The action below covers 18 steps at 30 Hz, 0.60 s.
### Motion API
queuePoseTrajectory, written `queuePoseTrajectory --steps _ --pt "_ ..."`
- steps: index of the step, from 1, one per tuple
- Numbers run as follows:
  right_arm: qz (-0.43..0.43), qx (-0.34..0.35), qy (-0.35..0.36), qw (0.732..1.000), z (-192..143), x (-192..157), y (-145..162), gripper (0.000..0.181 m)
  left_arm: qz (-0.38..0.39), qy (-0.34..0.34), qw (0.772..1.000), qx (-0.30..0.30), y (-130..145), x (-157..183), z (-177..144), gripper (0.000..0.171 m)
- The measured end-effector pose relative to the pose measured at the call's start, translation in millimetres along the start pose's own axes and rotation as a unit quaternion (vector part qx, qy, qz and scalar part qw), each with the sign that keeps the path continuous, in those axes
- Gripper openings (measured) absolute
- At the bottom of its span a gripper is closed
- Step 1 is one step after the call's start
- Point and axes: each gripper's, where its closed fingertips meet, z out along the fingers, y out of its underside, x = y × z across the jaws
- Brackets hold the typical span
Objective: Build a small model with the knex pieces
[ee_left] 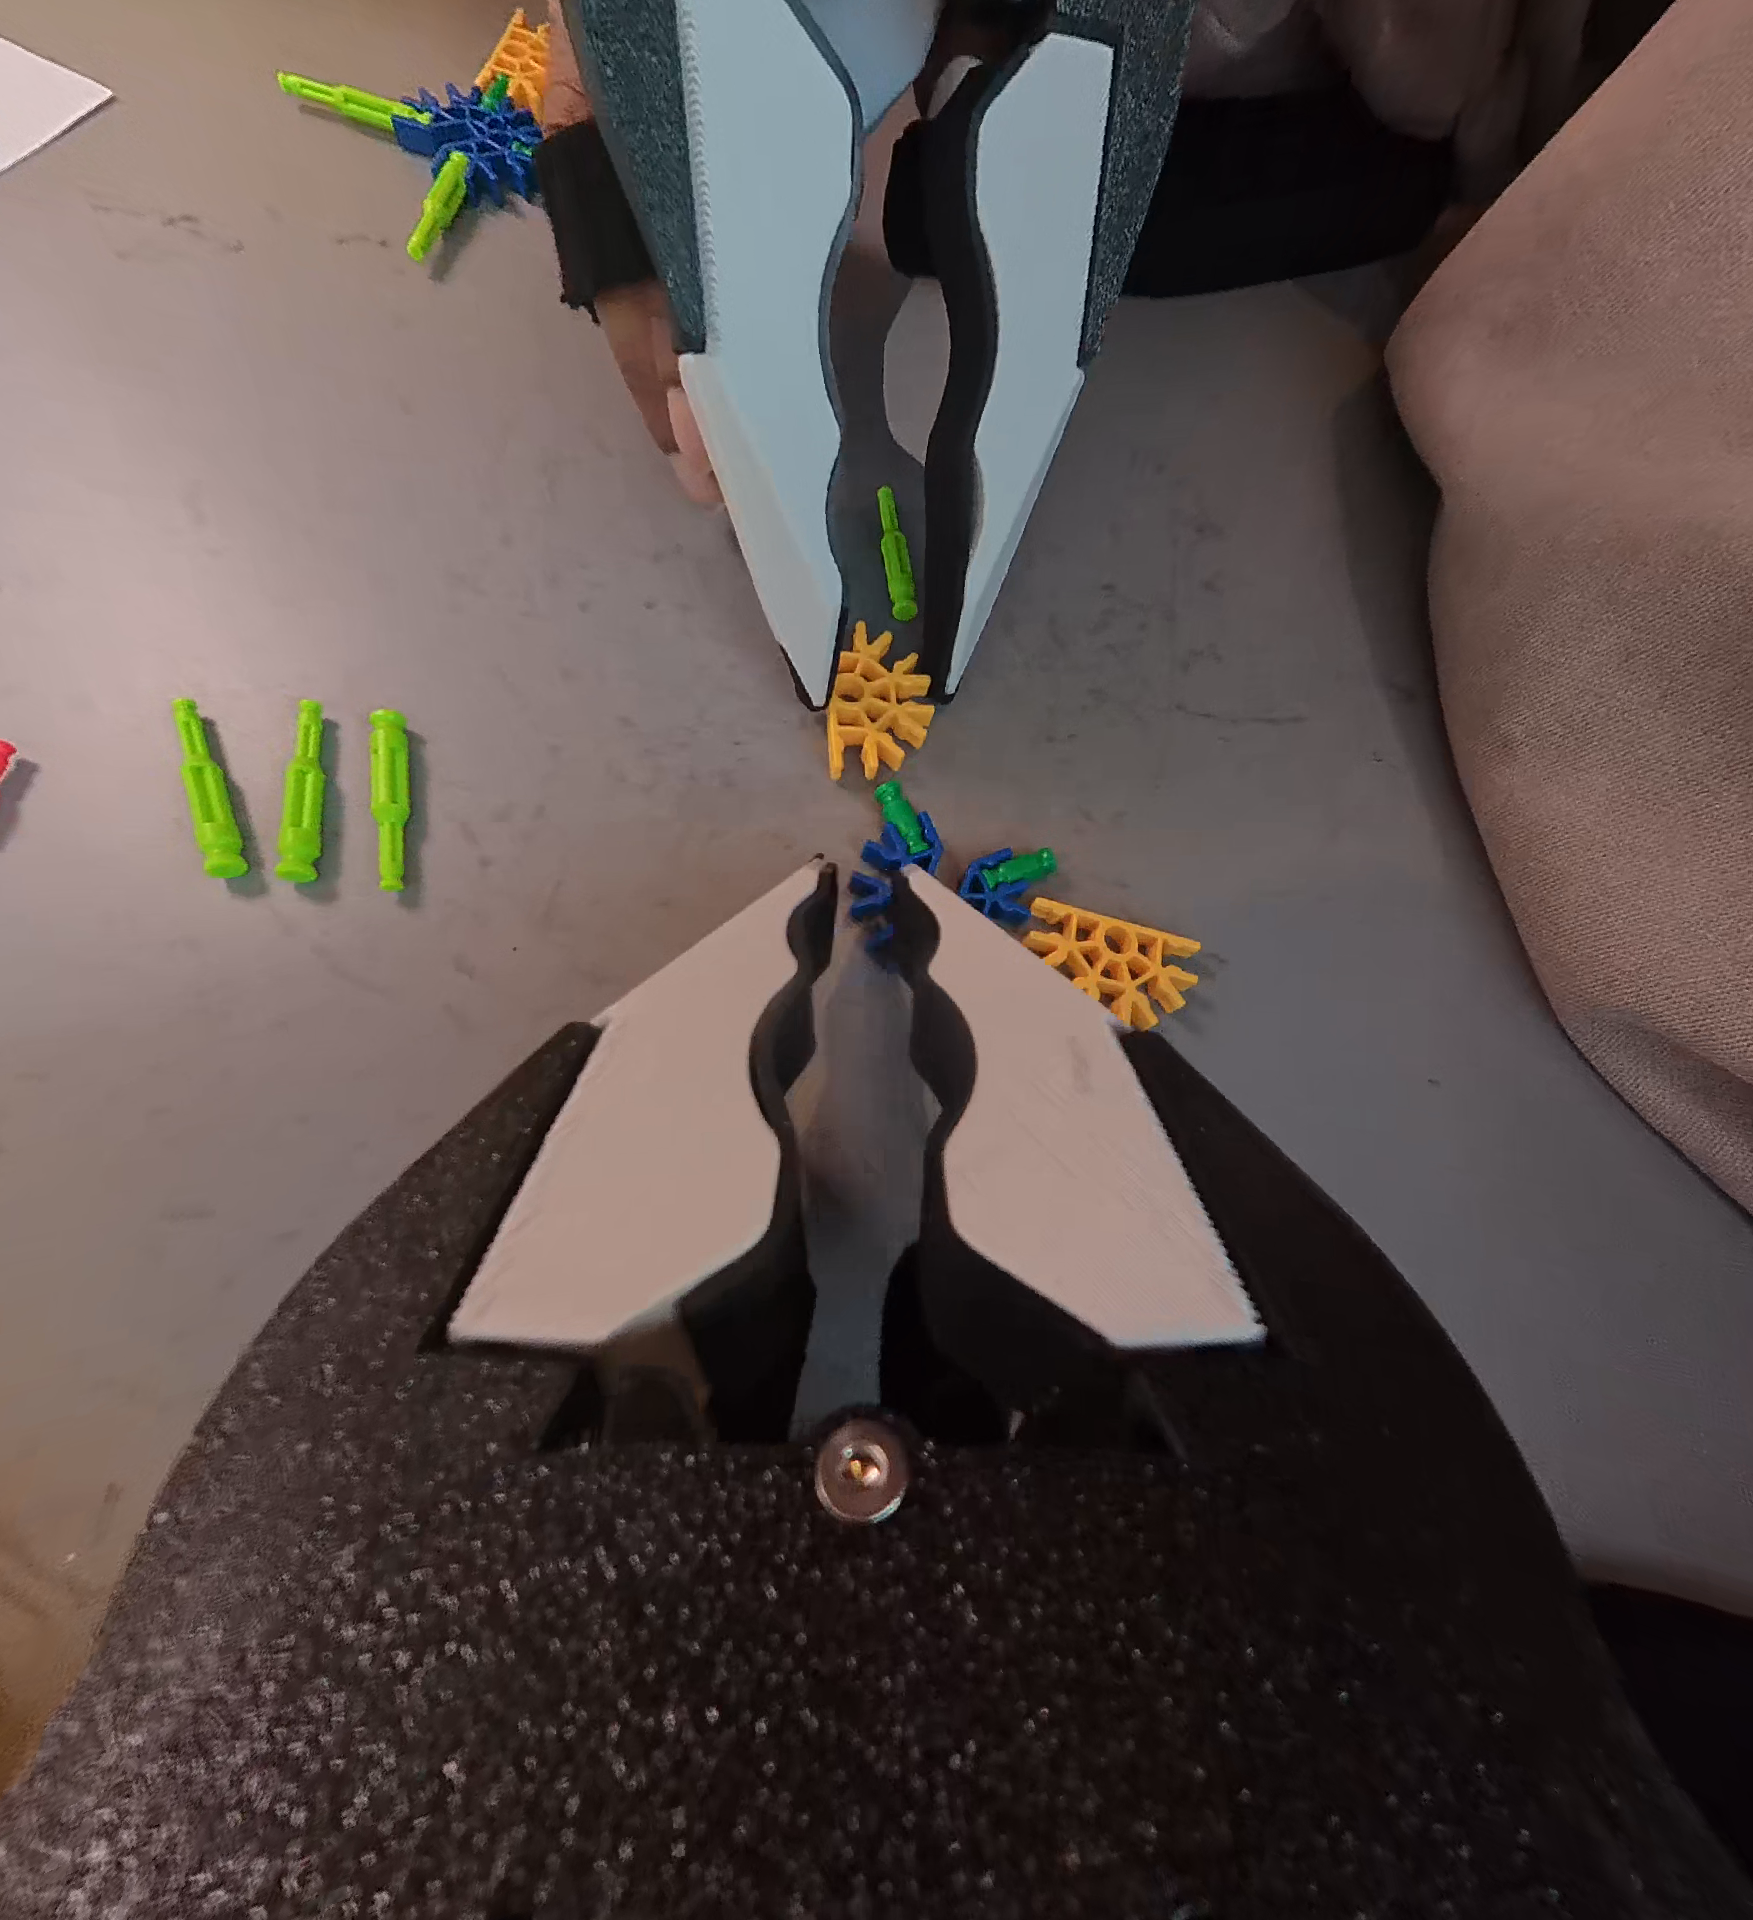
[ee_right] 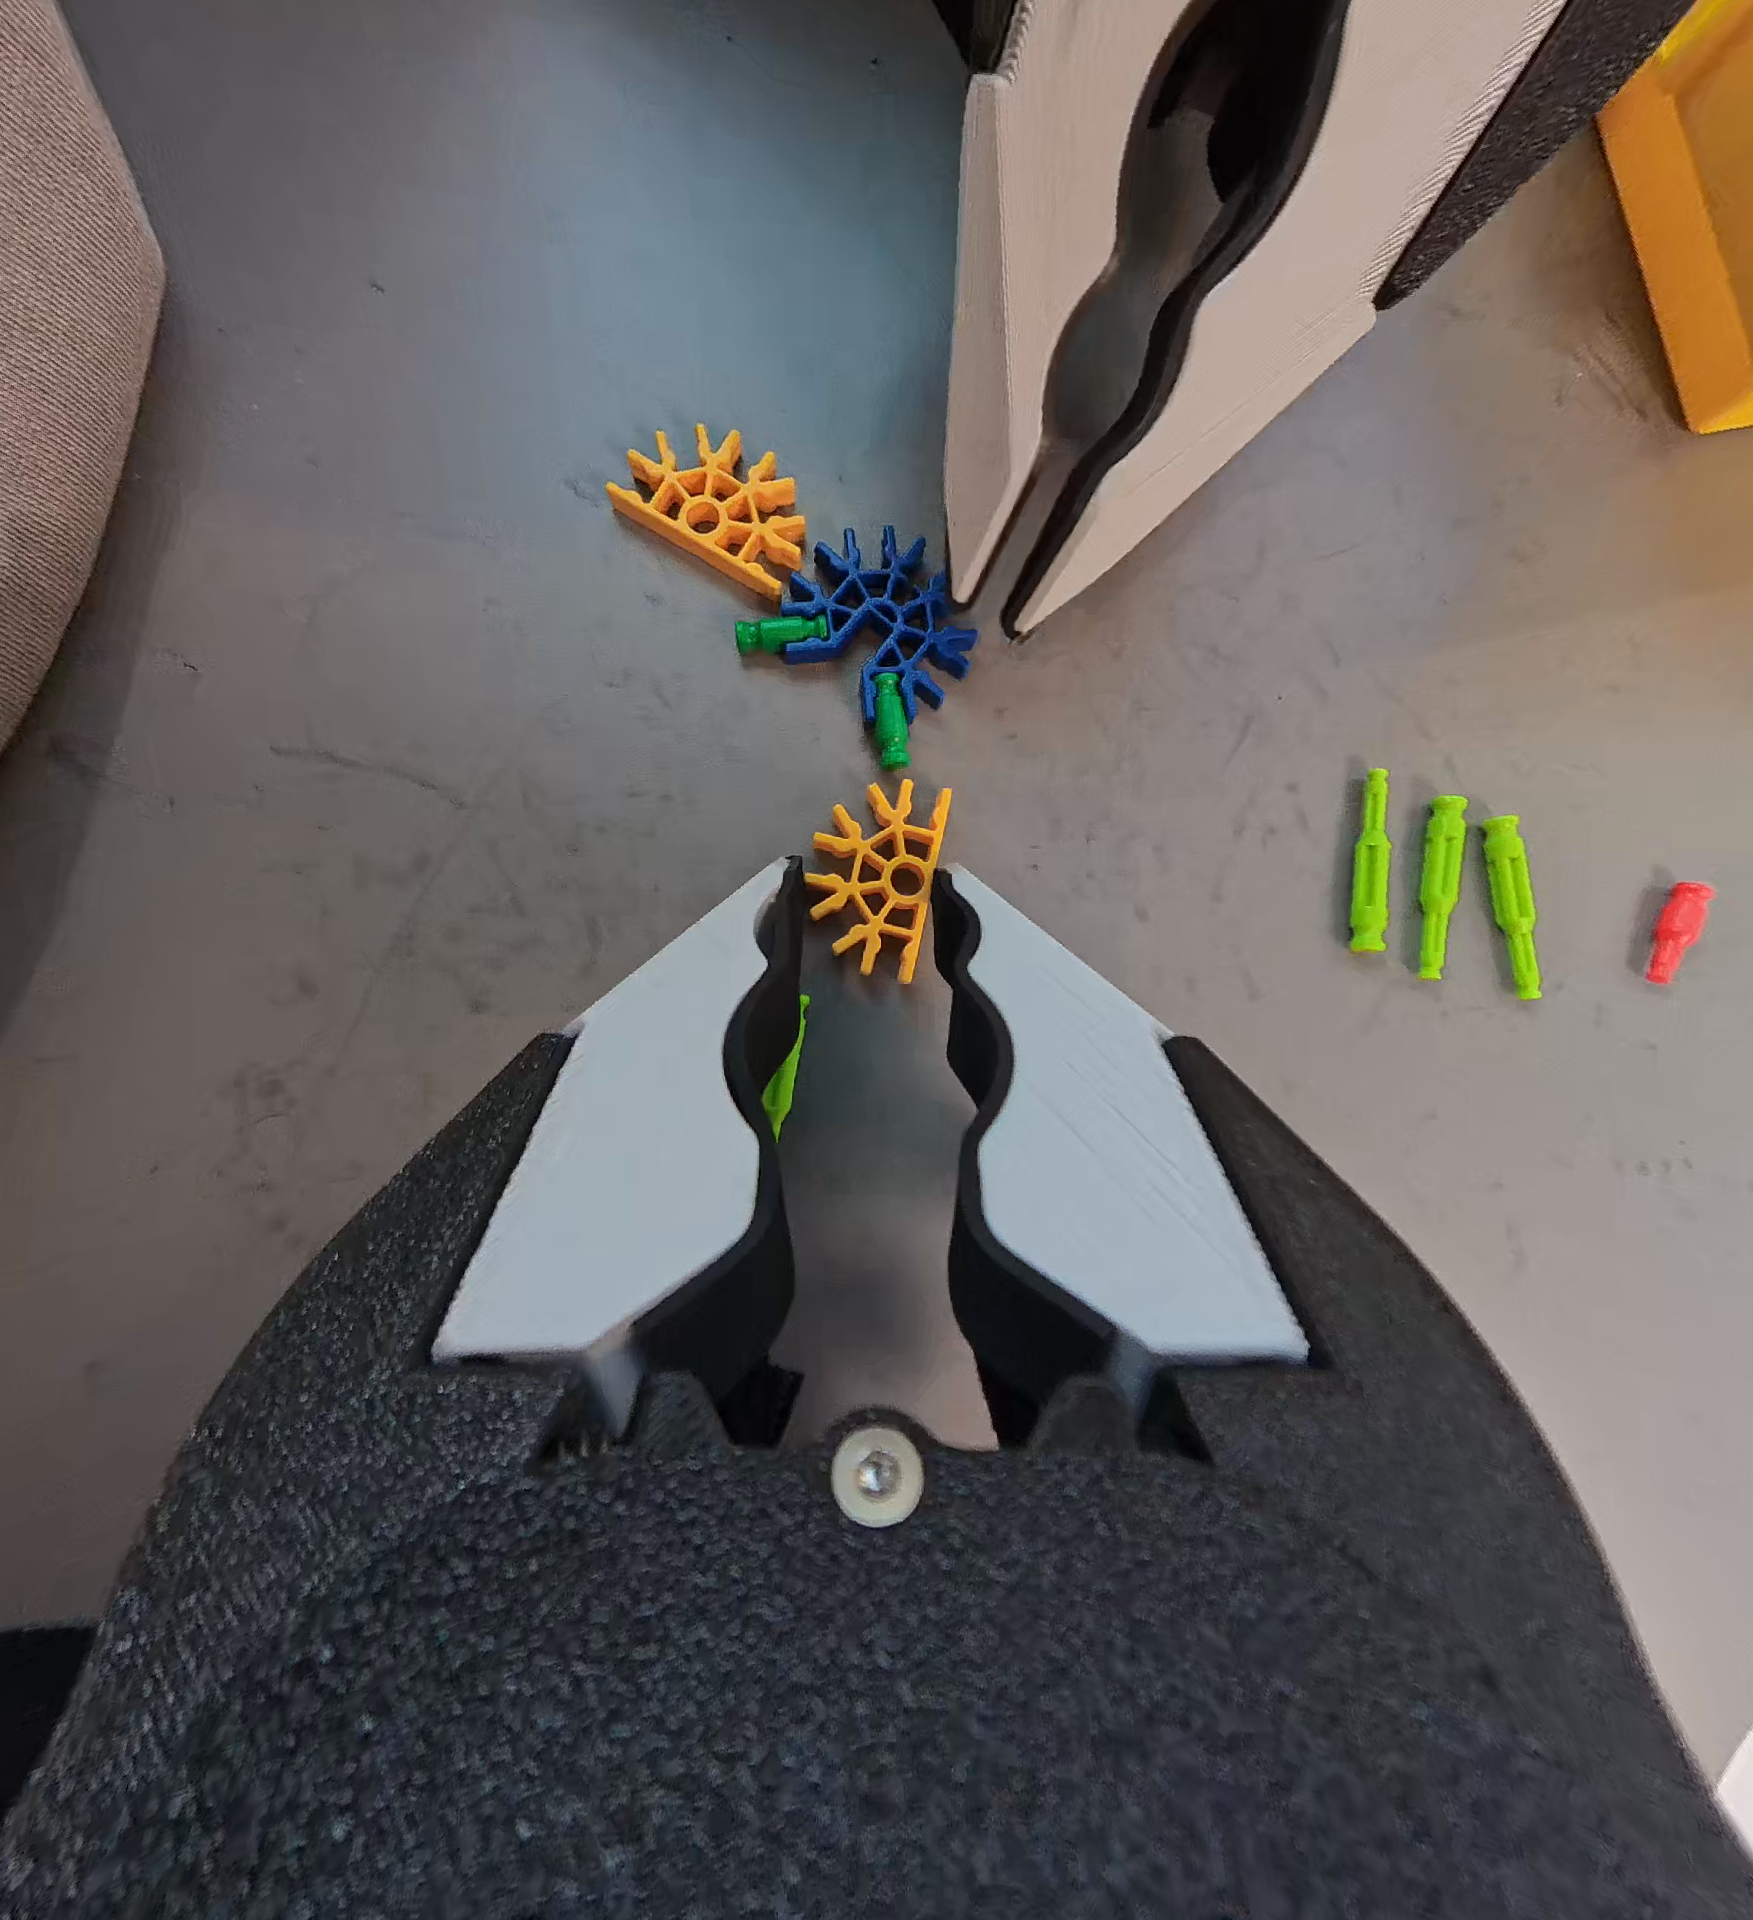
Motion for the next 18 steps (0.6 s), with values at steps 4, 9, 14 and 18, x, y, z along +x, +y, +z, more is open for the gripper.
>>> queuePoseTrajectory --steps 4,9,14,18 --pt "-0.001 0.006 0.004 1.0 -2 0 1 0.022 -0.003 0.005 1.0 0.014 -4 4 -6 0.028" --pt "0.012 0.023 0.005 1.0 -9 0 -2 0.023 0.014 0.009 0.999 -0.032 10 10 7 0.045" --pt "0.014 0.021 0.006 1.0 -11 -3 1 0.023 0.03 0.0 0.999 -0.04 10 9 11 0.037" --pt "0.013 0.026 0.01 1.0 -12 -3 0 0.023 0.039 -0.008 0.998 -0.045 10 10 12 0.037"
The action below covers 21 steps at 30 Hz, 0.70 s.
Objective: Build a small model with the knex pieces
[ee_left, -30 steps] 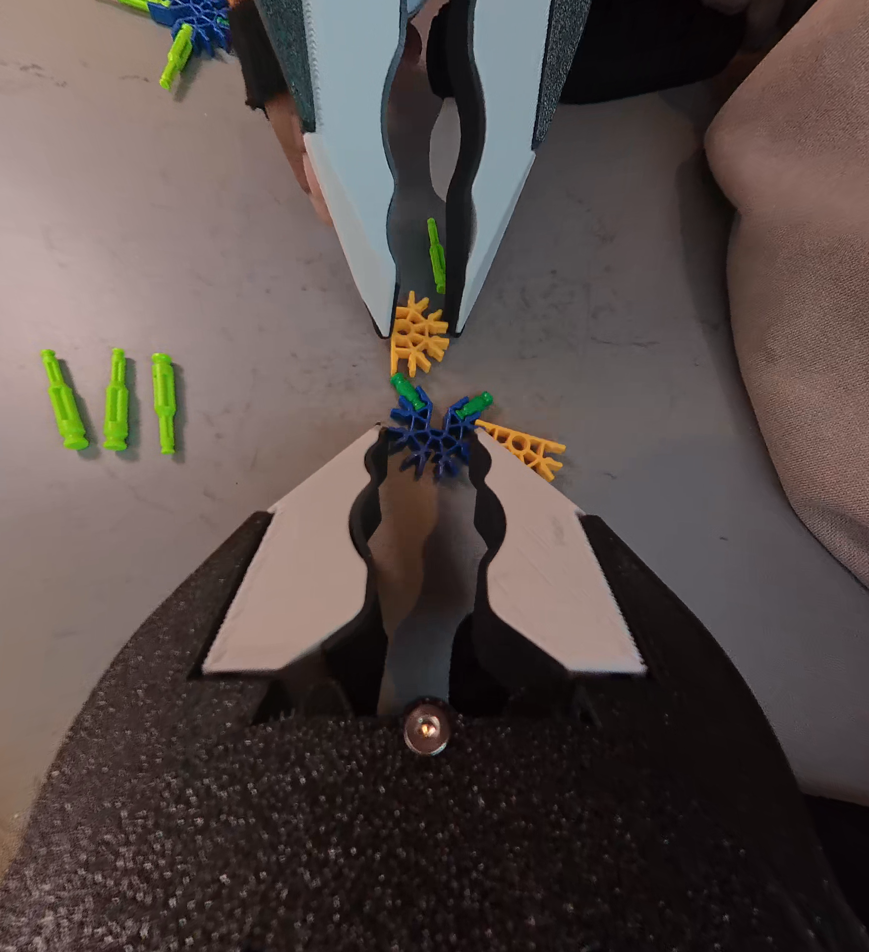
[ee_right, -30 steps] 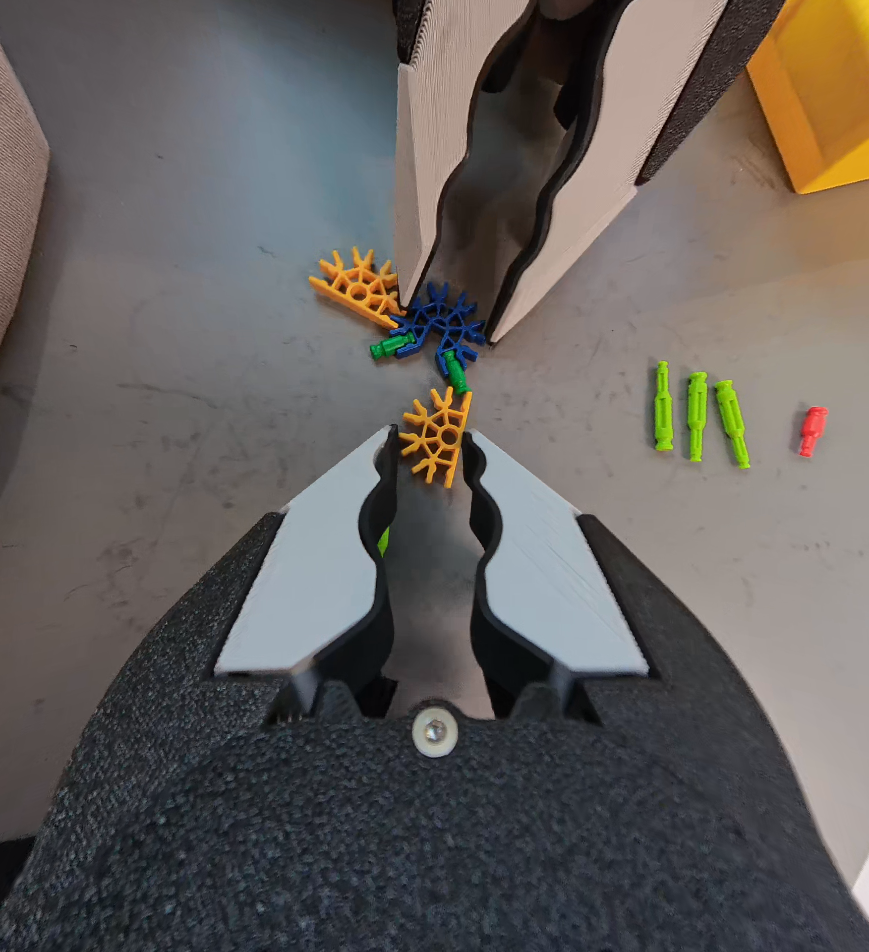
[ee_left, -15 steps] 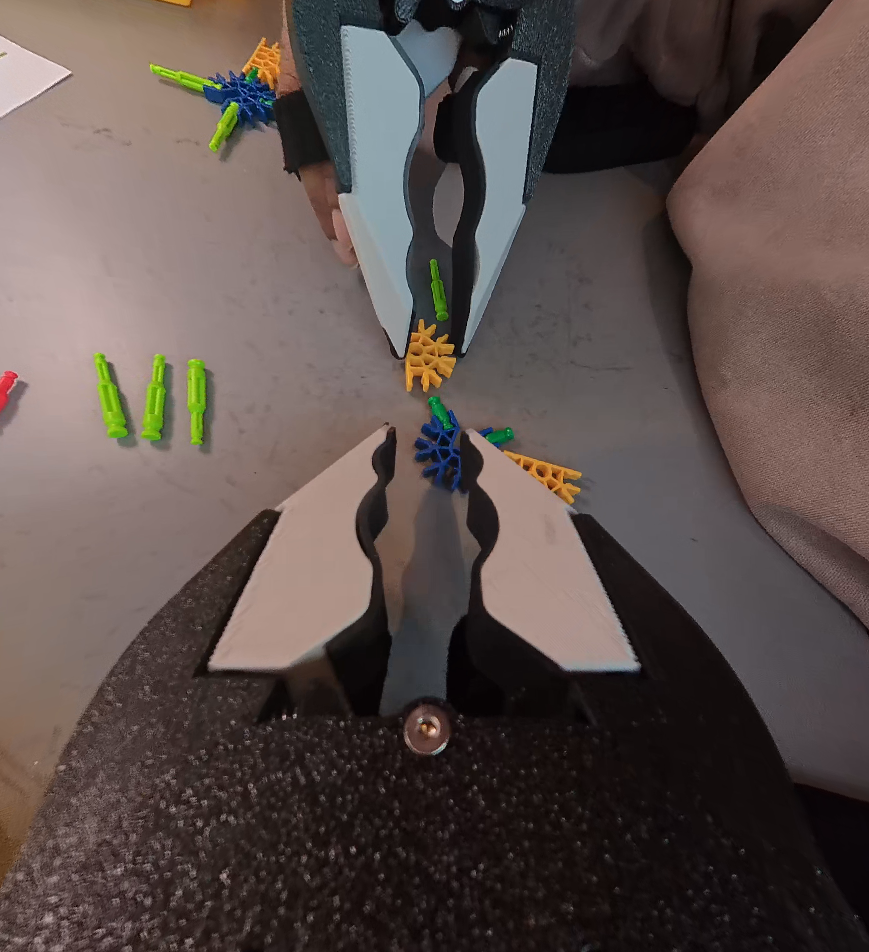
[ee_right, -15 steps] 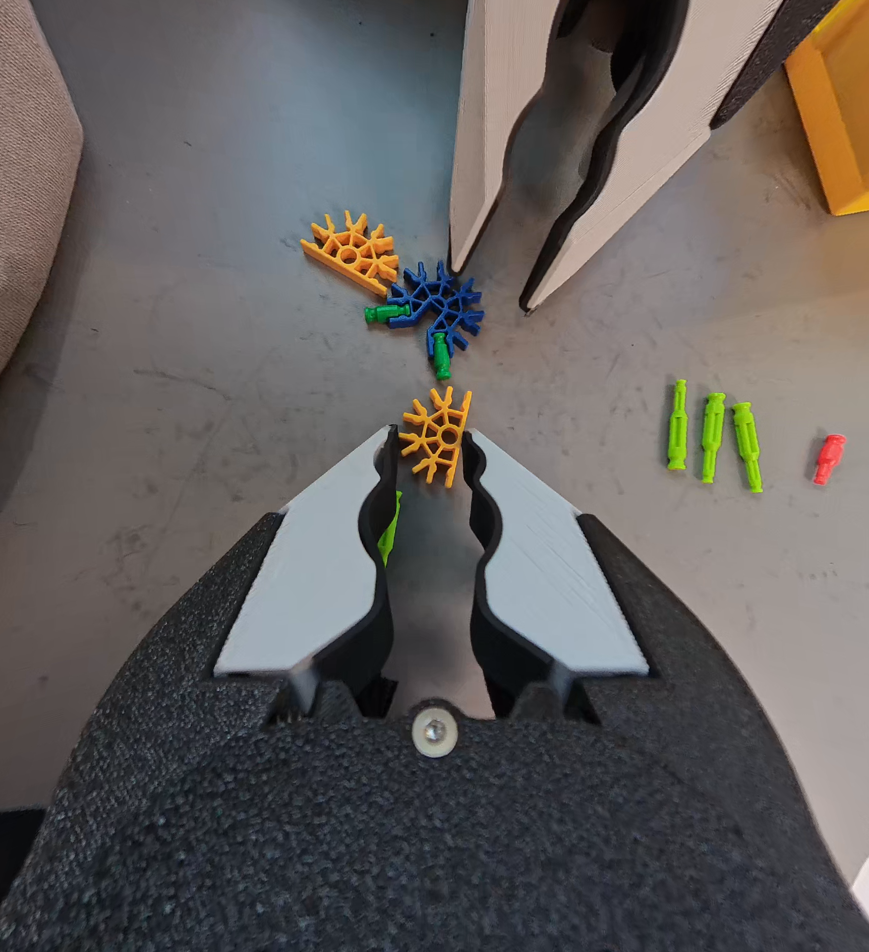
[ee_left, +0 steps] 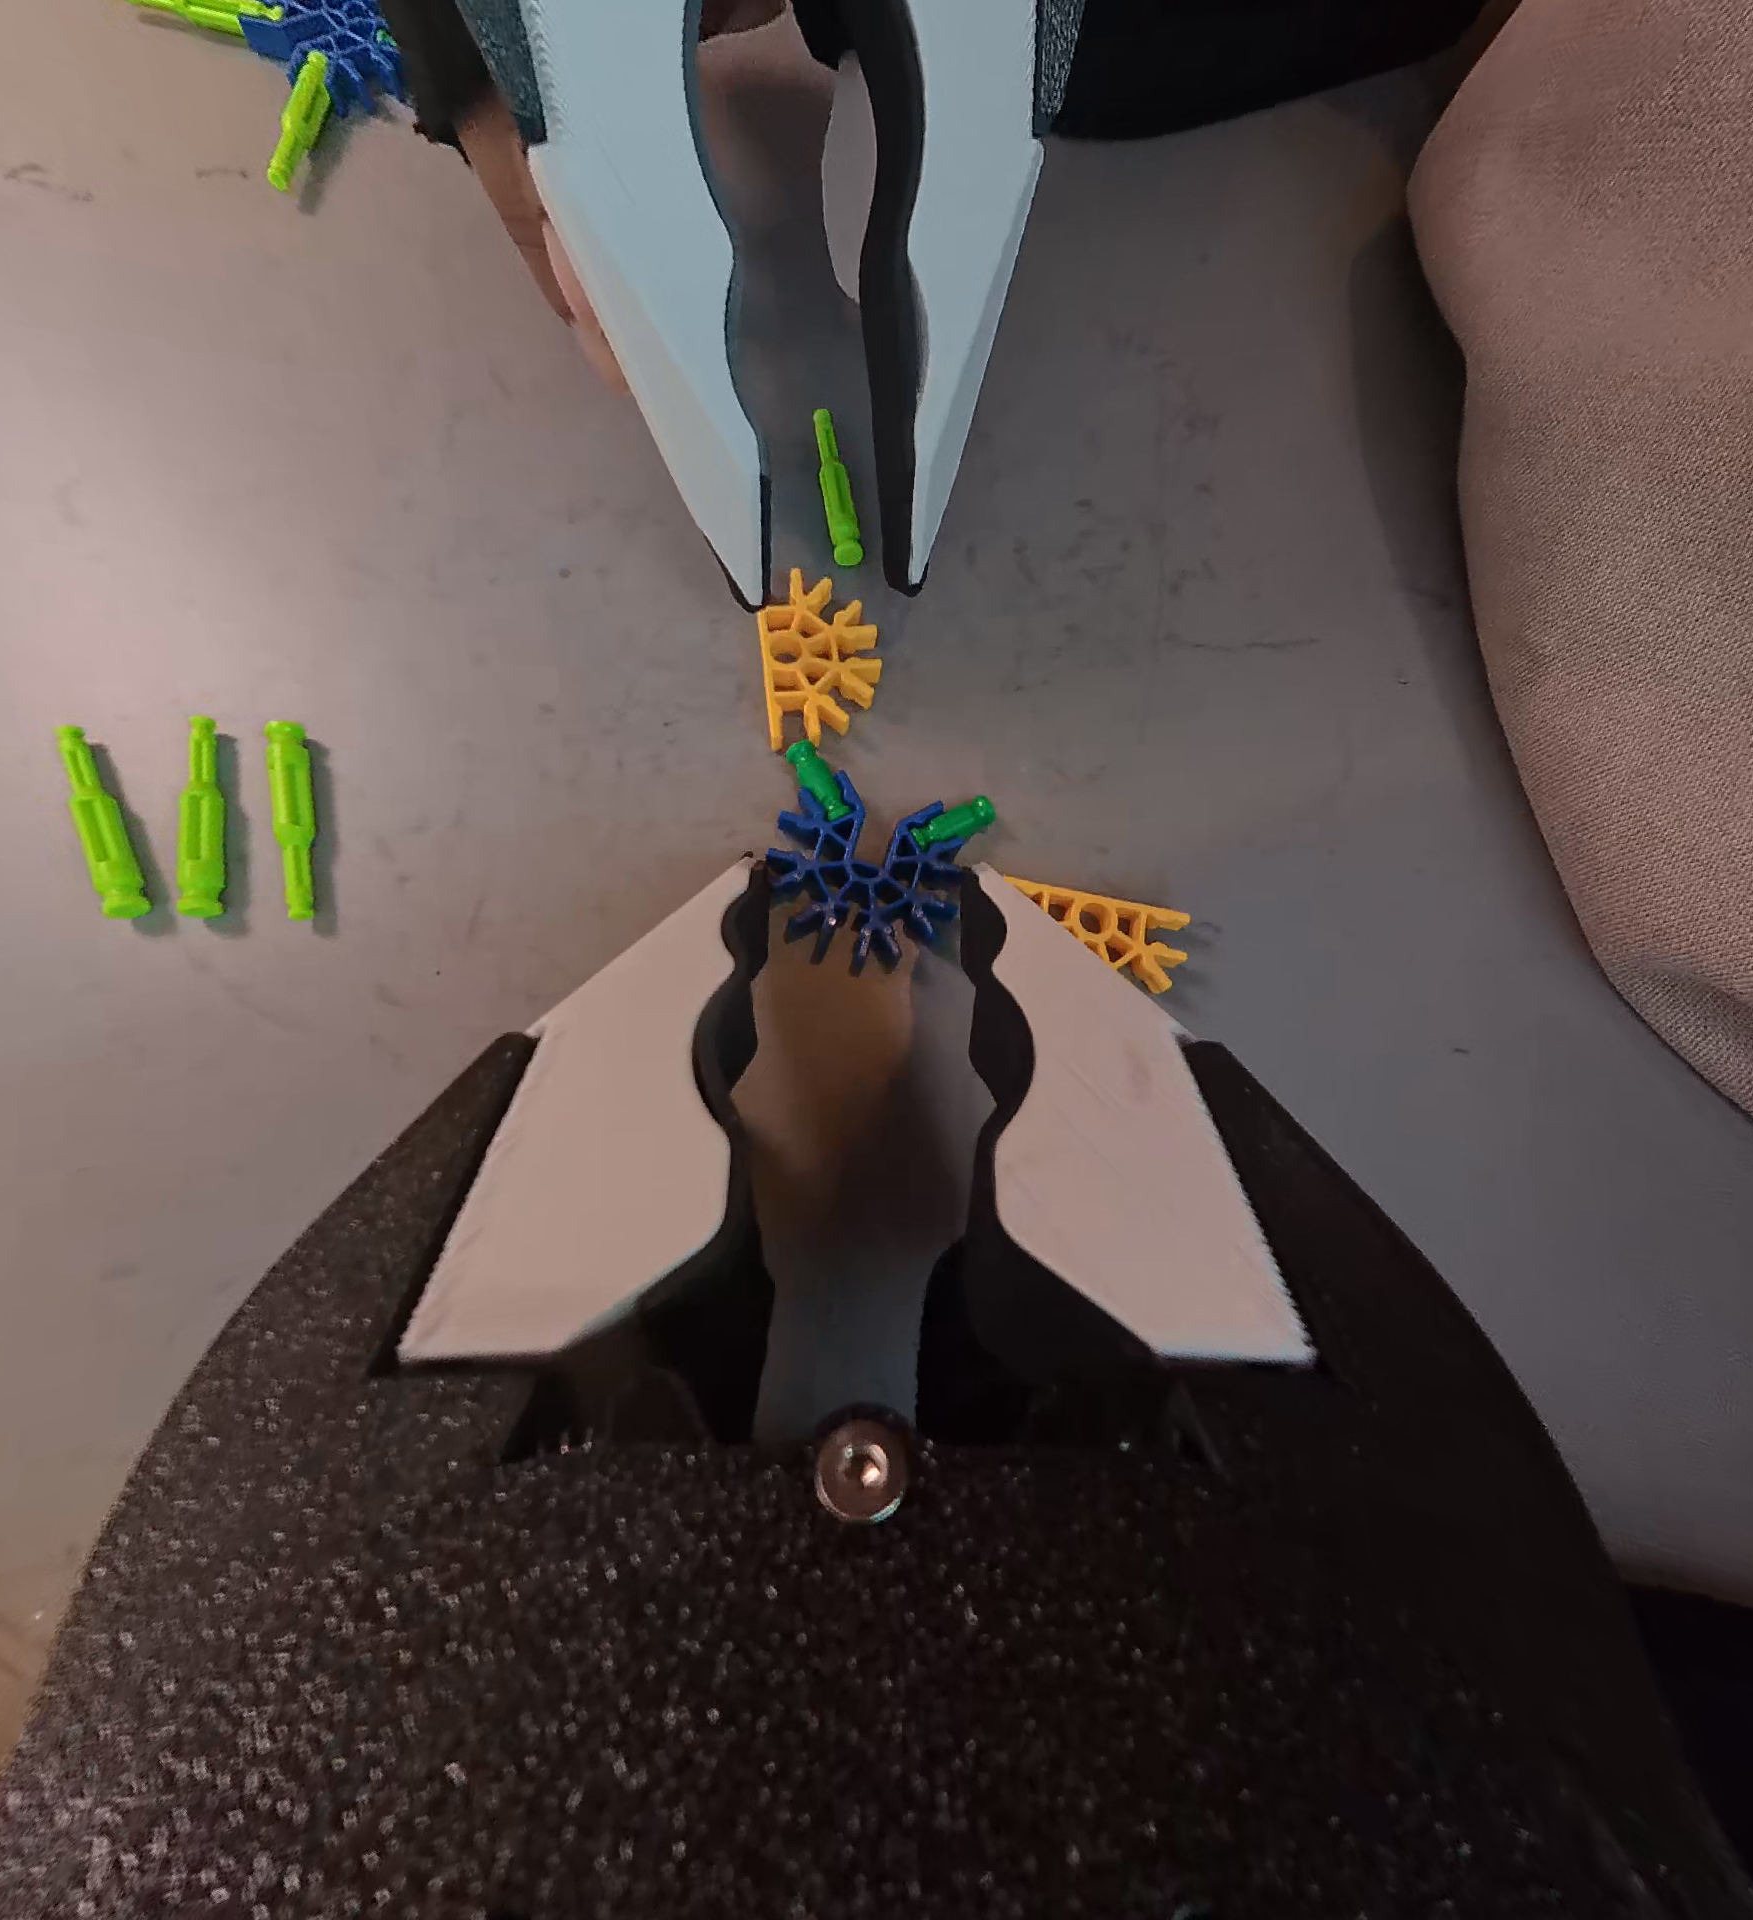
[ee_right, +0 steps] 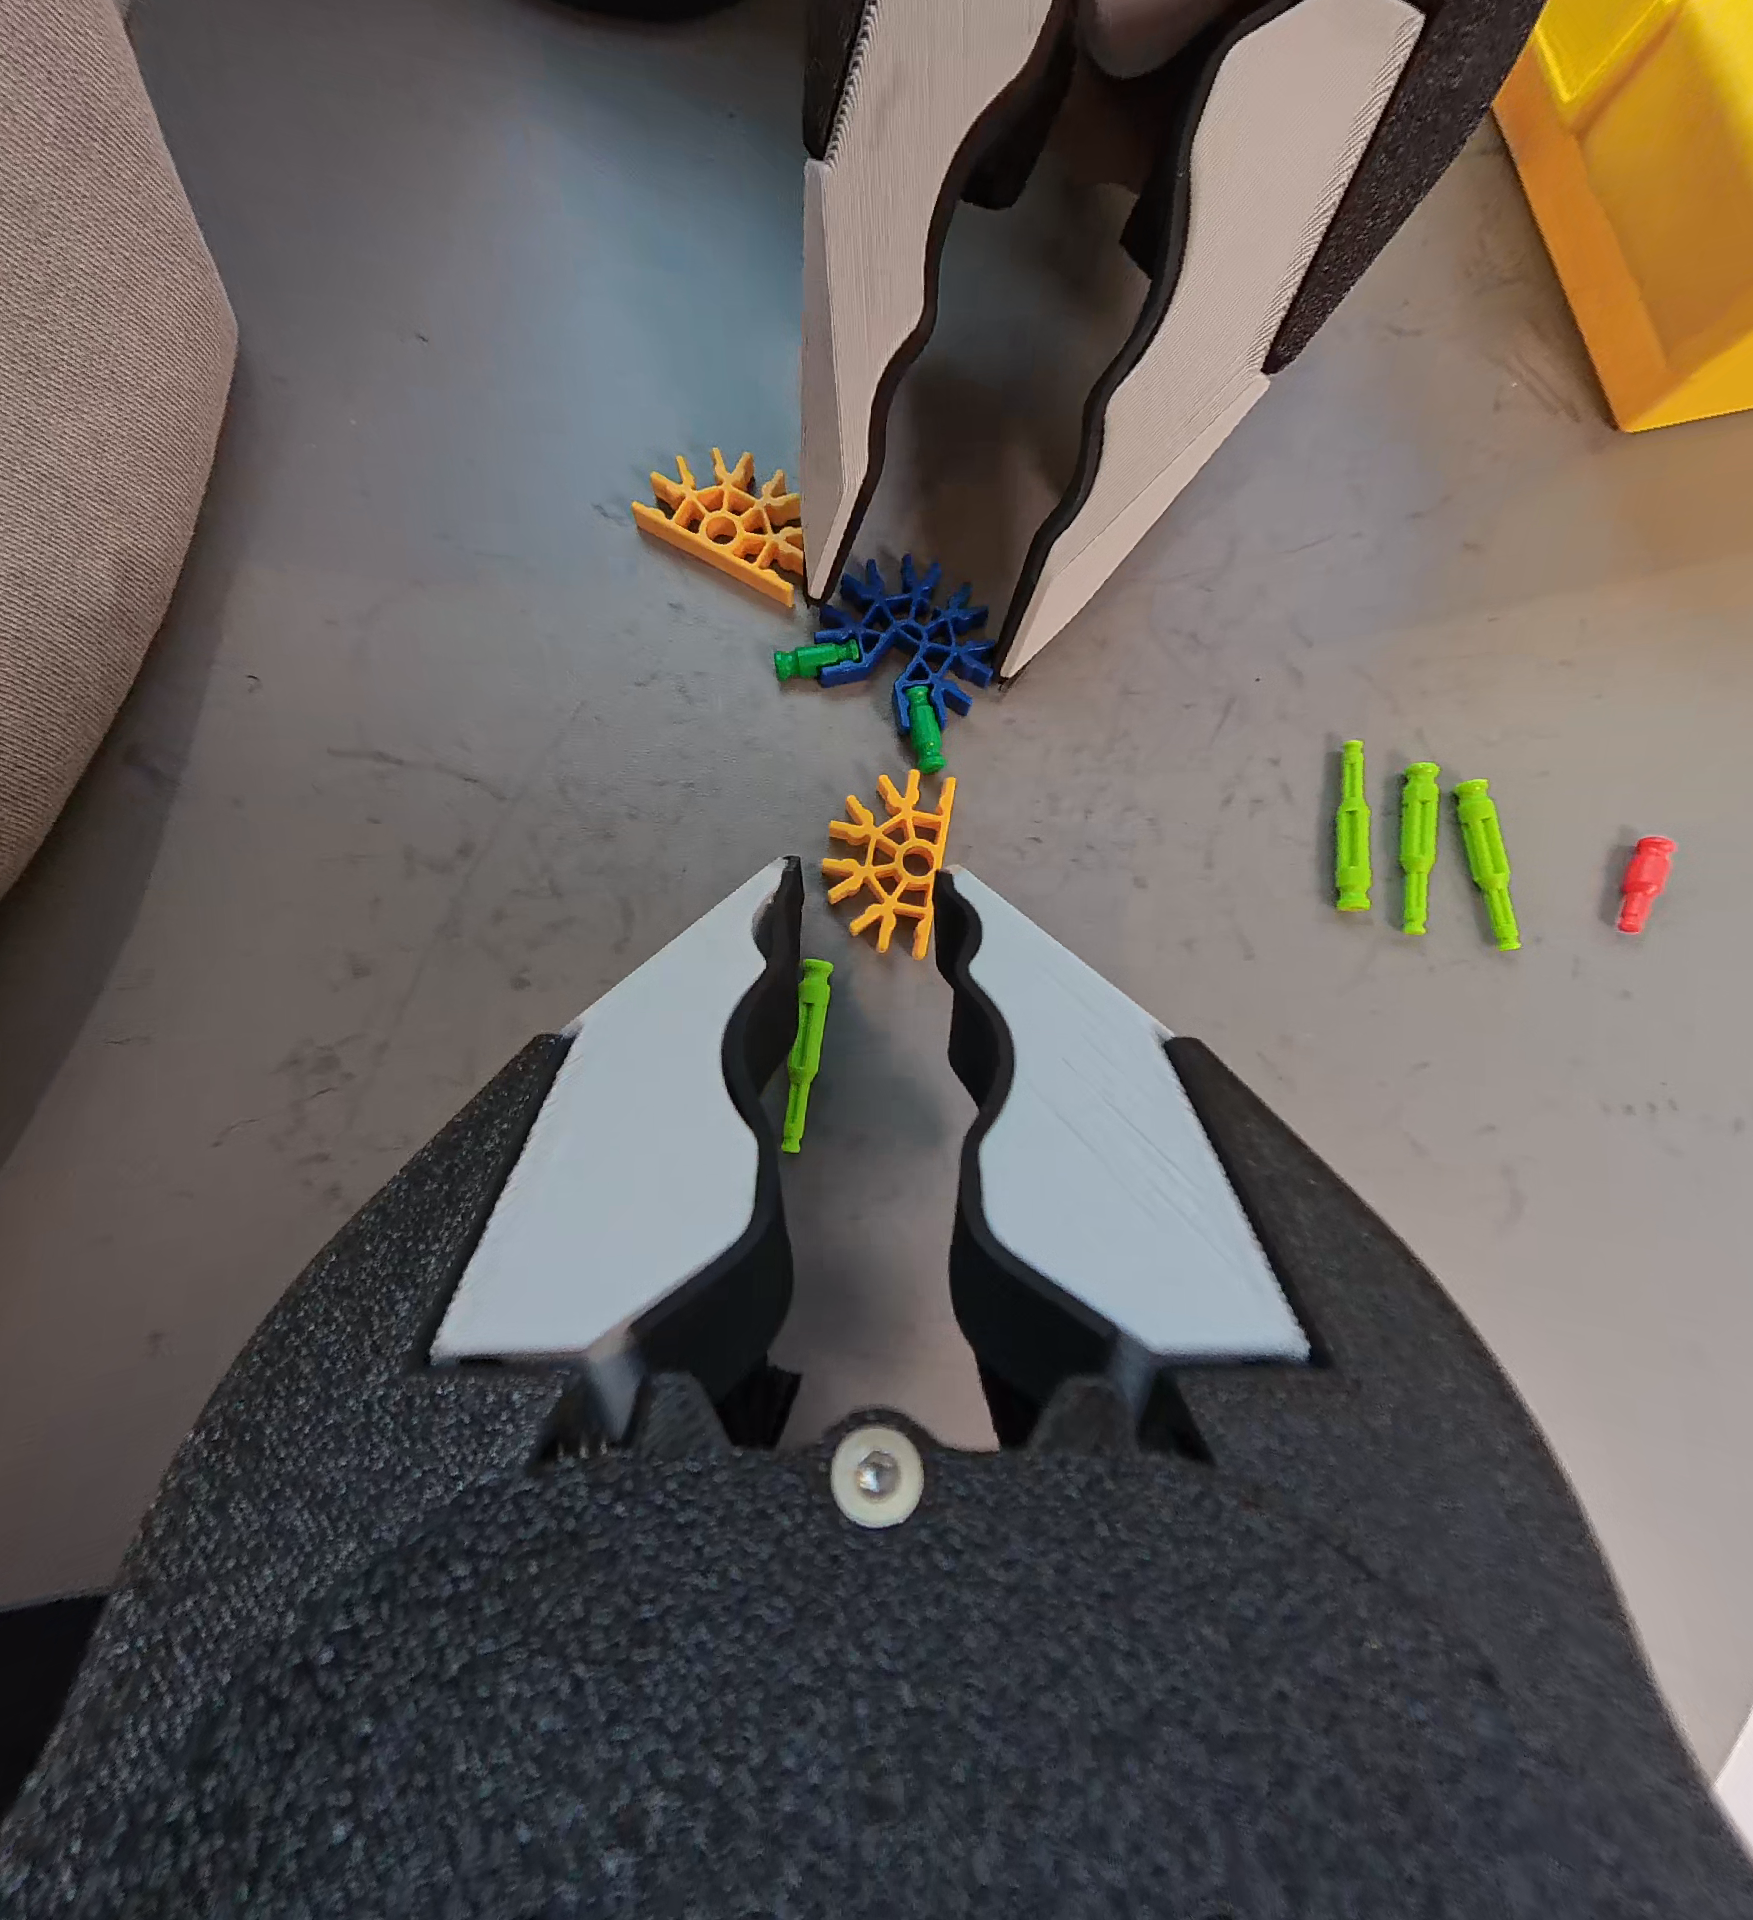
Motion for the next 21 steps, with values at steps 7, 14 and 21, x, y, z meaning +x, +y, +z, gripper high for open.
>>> queuePoseTrajectory --steps 7,14,21 --pt "0.001 0.01 0.014 1.0 1 2 0 0.025 -0.003 -0.007 1.0 0.011 1 -4 -6 0.028" --pt "0.003 -0.002 0.005 1.0 8 -1 4 0.025 0.0 0.002 0.999 0.032 -7 -1 -8 0.027" --pt "-0.02 -0.006 -0.01 1.0 10 -1 1 0.02 0.018 0.039 0.999 0.023 -13 1 -2 0.027"
